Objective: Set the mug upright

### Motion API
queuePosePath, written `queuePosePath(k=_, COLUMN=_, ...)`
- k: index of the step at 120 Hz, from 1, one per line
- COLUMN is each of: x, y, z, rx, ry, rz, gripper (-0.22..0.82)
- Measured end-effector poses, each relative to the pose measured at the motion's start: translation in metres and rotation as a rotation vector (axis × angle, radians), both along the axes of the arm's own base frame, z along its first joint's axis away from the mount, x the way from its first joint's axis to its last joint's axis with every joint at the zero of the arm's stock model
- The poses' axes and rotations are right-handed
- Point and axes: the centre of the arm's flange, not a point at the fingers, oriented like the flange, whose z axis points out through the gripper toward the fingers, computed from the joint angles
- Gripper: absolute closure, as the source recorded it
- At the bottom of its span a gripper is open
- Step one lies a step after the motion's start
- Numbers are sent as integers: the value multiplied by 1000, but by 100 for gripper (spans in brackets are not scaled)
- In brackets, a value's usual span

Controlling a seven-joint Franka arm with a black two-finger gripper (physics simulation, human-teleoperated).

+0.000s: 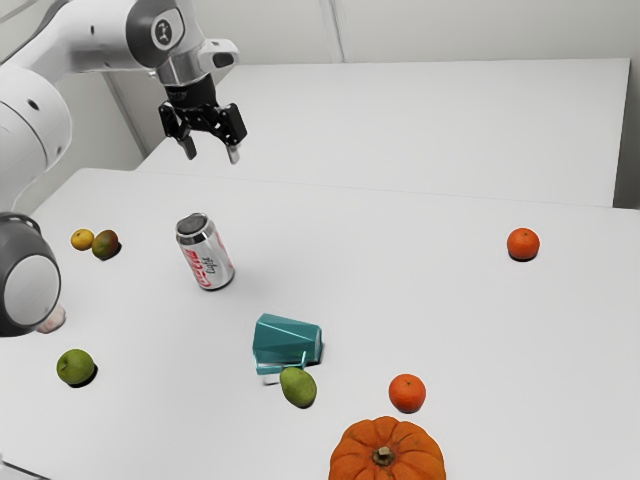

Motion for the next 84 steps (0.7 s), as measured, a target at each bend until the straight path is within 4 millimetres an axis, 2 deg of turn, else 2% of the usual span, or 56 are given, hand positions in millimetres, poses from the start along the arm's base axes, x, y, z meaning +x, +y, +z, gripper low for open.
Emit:
queuePosePath(k=16, x=-1, y=-2, z=2, rx=1, ry=-2, rz=-15, gripper=0)
queuePosePath(k=24, x=-7, y=-8, z=5, rx=-29, ry=-3, rz=-23, gripper=0)
queuePosePath(k=32, x=-22, y=-17, z=5, rx=-57, ry=-8, rz=-32, gripper=0)
queuePosePath(k=53, x=-75, y=-27, z=-50, rx=-151, ry=22, rz=7, gripper=0)
queuePosePath(k=71, x=-112, y=-31, z=-82, rx=-226, ry=-5, rz=73, gripper=0)
queuePosePath(k=84, x=-131, y=-33, z=-114, rx=-266, ry=-2, rz=129, gripper=0)
